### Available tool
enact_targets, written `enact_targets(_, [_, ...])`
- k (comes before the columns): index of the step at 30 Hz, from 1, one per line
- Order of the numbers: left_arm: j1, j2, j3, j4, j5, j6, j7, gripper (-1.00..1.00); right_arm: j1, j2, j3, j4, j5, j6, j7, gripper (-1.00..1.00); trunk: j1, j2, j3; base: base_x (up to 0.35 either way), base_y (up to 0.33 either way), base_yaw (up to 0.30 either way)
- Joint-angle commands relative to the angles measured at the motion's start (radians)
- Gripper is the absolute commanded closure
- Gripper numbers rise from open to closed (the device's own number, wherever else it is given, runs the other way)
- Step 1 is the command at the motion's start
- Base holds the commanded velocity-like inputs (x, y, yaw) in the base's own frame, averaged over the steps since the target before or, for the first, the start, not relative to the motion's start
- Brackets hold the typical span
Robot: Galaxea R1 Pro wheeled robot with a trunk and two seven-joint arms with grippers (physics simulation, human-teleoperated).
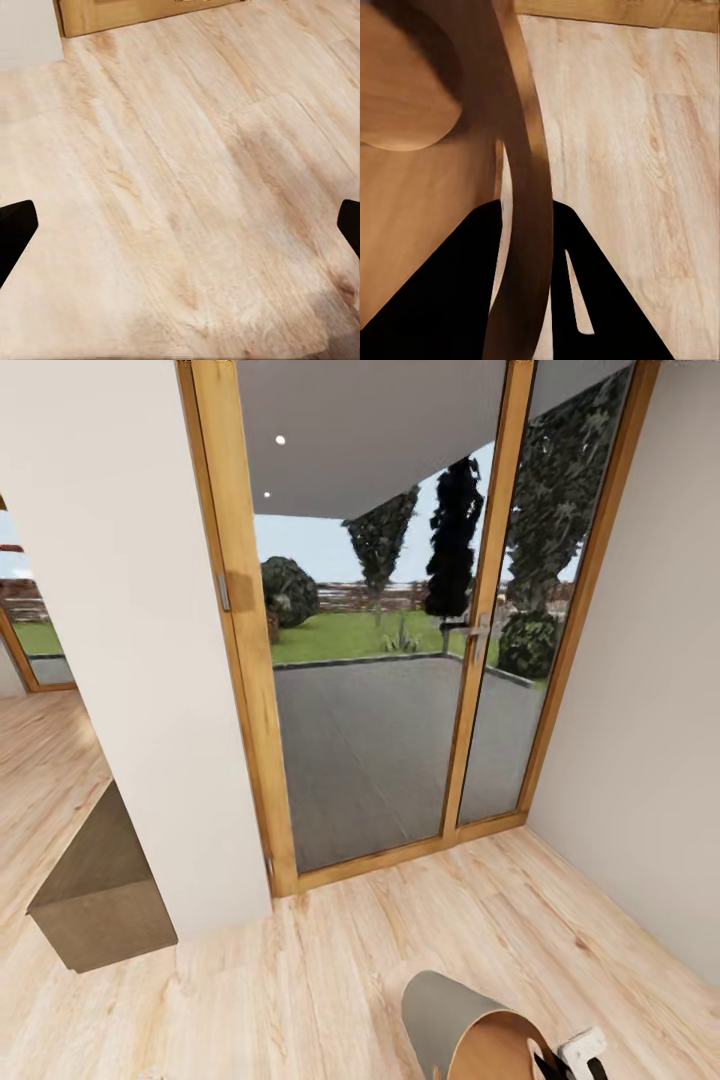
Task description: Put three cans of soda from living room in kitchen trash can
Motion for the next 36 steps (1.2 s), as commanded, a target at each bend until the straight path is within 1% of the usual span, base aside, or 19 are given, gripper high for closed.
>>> enact_targets(1, [0.000,0.000,0.008,0.008,0.001,-0.011,0.000,-1.00,0.004,0.000,-0.030,-0.008,-0.014,-0.014,0.006,1.00,-0.004,0.007,0.004,0.000,0.000,0.000])
enact_targets(2, [0.000,0.000,0.037,0.018,0.004,-0.027,-0.001,-1.00,0.015,0.000,-0.030,-0.008,-0.014,-0.036,0.006,1.00,-0.008,0.014,0.007,0.000,0.000,0.000])
enact_targets(3, [0.000,-0.002,0.105,0.028,0.005,-0.047,-0.008,-1.00,0.035,0.000,-0.030,-0.011,-0.014,-0.070,0.006,1.00,-0.012,0.021,0.010,0.000,0.000,0.000])
enact_targets(6, [0.001,-0.003,0.143,0.033,0.006,-0.056,-0.011,-1.00,0.046,-0.001,-0.030,-0.012,-0.014,-0.096,0.007,1.00,-0.023,0.042,0.019,0.000,0.000,0.000])
enact_targets(8, [0.001,-0.004,0.161,0.036,0.007,-0.061,-0.010,-1.00,0.052,-0.001,-0.030,-0.012,-0.015,-0.110,0.007,1.00,-0.031,0.056,0.025,0.000,0.000,0.000])
enact_targets(14, [0.001,-0.004,0.168,0.036,0.007,-0.063,-0.004,-1.00,0.054,-0.001,-0.030,-0.013,-0.017,-0.117,0.009,1.00,-0.054,0.098,0.044,0.000,0.000,0.000])
enact_targets(31, [0.001,-0.004,0.172,0.023,0.009,-0.063,-0.007,-1.00,0.055,0.001,-0.029,-0.015,-0.017,-0.119,0.009,1.00,-0.119,0.217,0.098,0.000,0.000,0.000])
enact_targets(34, [0.001,-0.003,0.173,0.008,0.009,-0.060,-0.008,-1.00,0.055,0.002,-0.029,-0.015,-0.017,-0.119,0.009,1.00,-0.130,0.238,0.107,0.000,0.000,0.000])
enact_targets(36, [0.001,-0.002,0.174,-0.024,0.011,-0.053,-0.008,-1.00,0.055,0.003,-0.029,-0.015,-0.017,-0.119,0.009,1.00,-0.138,0.252,0.113,0.000,0.000,0.000])
